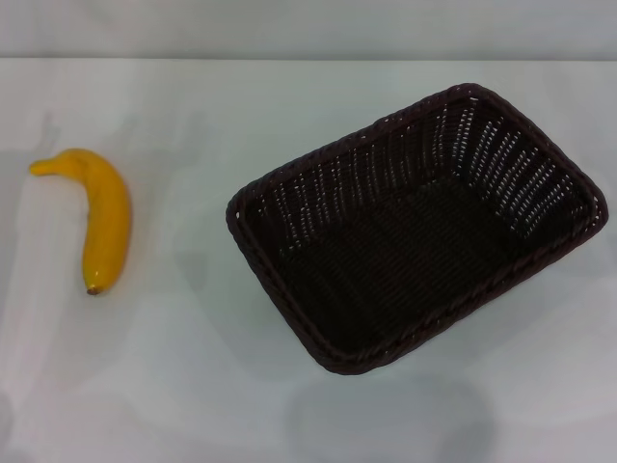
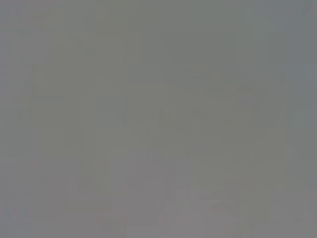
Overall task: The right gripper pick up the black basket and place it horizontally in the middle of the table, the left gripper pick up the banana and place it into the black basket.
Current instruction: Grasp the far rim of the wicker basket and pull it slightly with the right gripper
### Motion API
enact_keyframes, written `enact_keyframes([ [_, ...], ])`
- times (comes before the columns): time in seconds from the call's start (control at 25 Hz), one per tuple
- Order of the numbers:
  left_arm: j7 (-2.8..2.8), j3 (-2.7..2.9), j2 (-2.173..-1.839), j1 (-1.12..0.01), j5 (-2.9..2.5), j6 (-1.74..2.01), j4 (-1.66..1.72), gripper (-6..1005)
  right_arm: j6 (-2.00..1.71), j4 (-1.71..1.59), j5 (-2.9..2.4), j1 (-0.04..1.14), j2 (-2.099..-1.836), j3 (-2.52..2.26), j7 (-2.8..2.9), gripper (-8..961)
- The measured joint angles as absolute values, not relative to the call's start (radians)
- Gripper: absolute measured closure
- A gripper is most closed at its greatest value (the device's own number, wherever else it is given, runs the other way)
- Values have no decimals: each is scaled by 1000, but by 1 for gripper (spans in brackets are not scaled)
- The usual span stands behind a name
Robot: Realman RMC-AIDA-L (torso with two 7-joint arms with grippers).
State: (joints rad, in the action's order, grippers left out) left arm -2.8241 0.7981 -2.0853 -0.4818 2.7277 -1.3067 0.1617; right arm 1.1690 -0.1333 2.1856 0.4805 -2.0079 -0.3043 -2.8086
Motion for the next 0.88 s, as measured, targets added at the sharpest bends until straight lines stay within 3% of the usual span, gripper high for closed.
enact_keyframes([
  [0.12, -2822, 796, -2086, -482, 2732, -1311, 155, 104, 1169, -156, 2185, 475, -2009, -345, -2804, 215],
  [0.48, -2794, 798, -2085, -477, 2726, -1302, 145, 105, 996, -465, 2162, 407, -1997, -657, -2398, 216],
  [0.56, -2782, 799, -2083, -473, 2724, -1302, 142, 105, 915, -612, 2096, 372, -1977, -767, -2202, 217],
  [0.68, -2772, 799, -2080, -460, 2719, -1304, 151, 105, 867, -806, 1872, 352, -1927, -853, -1799, 217],
  [0.88, -2738, 800, -2078, -419, 2714, -1311, 208, 105, 1021, -1051, 1498, 392, -1851, -861, -1281, 218],
])
